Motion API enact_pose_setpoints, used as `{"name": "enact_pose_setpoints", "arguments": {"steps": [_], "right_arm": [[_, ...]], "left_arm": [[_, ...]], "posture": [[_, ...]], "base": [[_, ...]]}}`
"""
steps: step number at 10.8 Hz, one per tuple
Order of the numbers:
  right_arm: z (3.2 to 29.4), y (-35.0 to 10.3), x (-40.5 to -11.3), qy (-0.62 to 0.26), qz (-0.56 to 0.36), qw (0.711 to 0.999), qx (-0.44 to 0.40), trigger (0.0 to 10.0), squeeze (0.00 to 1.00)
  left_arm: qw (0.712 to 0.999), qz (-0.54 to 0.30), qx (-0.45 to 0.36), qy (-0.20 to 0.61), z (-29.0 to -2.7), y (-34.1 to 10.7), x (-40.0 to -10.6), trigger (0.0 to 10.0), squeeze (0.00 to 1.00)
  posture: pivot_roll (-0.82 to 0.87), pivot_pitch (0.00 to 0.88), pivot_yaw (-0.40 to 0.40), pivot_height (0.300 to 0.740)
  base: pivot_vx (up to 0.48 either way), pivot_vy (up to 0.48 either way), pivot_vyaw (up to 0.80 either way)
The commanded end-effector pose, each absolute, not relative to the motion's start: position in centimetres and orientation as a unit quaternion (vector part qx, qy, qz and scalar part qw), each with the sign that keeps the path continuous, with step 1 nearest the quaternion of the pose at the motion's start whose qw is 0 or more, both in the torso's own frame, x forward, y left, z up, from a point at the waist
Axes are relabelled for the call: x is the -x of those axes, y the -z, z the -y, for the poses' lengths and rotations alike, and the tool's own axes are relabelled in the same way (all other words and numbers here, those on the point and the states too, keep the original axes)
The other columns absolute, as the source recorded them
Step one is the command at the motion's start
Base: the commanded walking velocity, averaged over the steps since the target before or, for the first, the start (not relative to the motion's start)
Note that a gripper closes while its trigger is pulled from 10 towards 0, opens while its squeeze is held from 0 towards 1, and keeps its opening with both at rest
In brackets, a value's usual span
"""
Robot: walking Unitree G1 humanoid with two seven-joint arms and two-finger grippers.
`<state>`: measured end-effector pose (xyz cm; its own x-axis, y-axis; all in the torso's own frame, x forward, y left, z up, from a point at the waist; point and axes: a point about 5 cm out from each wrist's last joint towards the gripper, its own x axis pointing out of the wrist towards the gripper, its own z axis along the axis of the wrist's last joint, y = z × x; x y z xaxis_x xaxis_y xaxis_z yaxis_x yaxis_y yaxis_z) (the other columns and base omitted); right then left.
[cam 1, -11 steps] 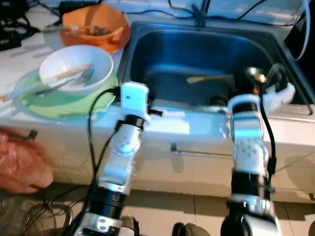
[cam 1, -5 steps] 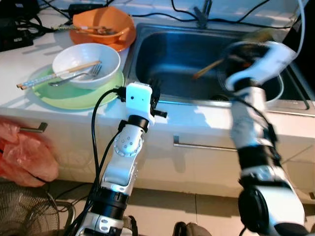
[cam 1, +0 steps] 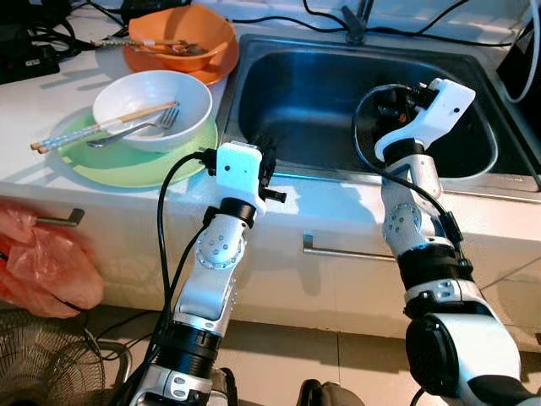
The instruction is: Kitchen organization
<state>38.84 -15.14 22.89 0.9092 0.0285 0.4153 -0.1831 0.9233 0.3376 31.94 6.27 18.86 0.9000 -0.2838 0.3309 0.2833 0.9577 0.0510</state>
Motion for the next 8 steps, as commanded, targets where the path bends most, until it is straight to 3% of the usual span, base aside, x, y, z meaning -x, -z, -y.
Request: {"name": "enact_pose_setpoints", "arguments": {"steps": [1, 2, 8], "right_arm": [[15.5, -23.3, -38.9, -0.055, 0.214, 0.958, -0.180, 10.0, 1.00], [15.6, -23.1, -39.0, -0.051, 0.211, 0.958, -0.186, 10.0, 0.00], [15.6, -24.4, -37.4, -0.060, 0.219, 0.925, -0.305, 10.0, 0.00]], "left_arm": [[0.973, 0.169, -0.006, 0.155, -5.8, -18.7, -31.9, 10.0, 0.00], [0.973, 0.168, -0.006, 0.156, -5.8, -18.7, -31.9, 10.0, 0.00], [0.973, 0.167, -0.003, 0.157, -5.7, -18.7, -31.7, 10.0, 0.00]], "posture": [[0.13, 0.137, -0.039, 0.740], [0.13, 0.139, -0.038, 0.740], [0.11, 0.163, -0.043, 0.740]], "base": [[0.000, 0.000, 0.00], [0.000, 0.000, 0.00], [0.000, 0.000, 0.00]]}}
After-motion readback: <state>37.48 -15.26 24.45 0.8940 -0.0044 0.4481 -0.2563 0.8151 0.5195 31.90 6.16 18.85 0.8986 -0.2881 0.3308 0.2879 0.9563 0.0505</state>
